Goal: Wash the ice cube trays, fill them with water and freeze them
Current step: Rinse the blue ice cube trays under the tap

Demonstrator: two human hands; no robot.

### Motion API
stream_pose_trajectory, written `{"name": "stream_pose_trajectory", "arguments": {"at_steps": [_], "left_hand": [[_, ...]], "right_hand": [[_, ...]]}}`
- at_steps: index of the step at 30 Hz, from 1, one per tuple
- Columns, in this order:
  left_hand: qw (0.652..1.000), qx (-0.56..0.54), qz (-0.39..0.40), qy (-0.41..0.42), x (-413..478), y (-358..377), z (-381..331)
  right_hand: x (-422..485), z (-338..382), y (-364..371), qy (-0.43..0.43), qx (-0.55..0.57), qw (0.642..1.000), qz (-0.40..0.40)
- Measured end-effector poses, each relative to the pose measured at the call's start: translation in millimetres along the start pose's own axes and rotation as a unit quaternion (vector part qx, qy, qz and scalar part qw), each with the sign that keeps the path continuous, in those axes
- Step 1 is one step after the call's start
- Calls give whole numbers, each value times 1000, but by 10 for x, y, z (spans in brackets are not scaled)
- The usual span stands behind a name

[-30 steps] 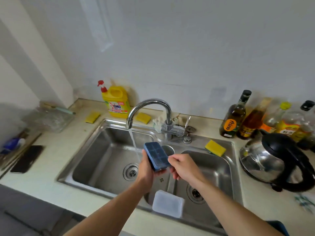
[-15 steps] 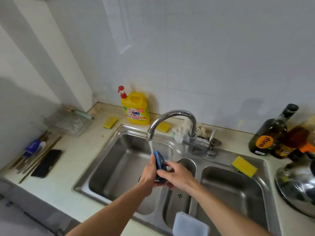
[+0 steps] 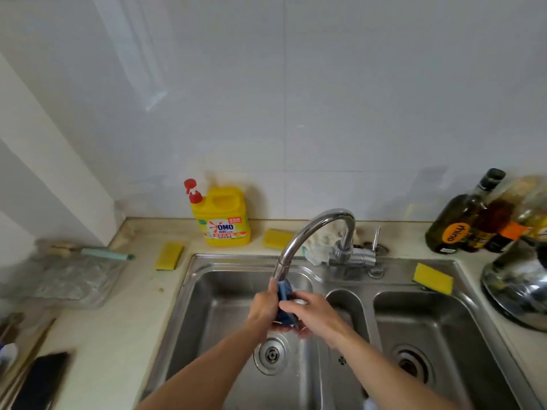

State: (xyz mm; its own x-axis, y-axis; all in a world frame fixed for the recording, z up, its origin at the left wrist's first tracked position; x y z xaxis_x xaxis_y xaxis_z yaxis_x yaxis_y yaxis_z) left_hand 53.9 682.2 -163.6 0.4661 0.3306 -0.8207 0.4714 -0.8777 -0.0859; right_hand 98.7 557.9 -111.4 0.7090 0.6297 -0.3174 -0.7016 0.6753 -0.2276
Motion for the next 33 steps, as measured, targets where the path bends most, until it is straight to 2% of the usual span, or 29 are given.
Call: {"name": "stream_pose_trajectory", "arguments": {"at_steps": [6, 13, 18, 26, 30, 33], "left_hand": [[996, 91, 10, 12, 123, -54, -153], [990, 129, 26, 46, 187, -125, -356], [979, 196, 43, 31, 228, -208, -282], [972, 219, 59, 54, 229, 70, -325], [961, 263, 6, 82, 303, -194, -396], [981, 187, -22, 49, 409, -452, -435]], "right_hand": [[73, -50, 63, 17, 11, 998, -51], [149, -80, 23, 6, 7, 996, -84], [73, -224, -23, 40, 12, 999, -18], [-34, -286, -285, 42, 3, 996, -74], [-176, -337, -655, 36, -37, 991, -124], [-338, -445, -840, 58, -16, 991, -115]]}}
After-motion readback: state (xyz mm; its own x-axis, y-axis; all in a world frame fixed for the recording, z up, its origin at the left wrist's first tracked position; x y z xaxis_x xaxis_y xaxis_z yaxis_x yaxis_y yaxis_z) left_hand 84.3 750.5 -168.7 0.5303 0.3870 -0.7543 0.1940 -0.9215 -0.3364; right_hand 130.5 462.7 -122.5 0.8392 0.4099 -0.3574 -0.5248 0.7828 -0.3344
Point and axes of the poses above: each hand's wrist, its own x-axis towards the middle knuckle, its own y-axis out of the palm, z = x × y, the point moved 8 cm from there along x, towards the middle knuckle, and after that the axes turned 13 degrees about -y, right-handed, at the moved point
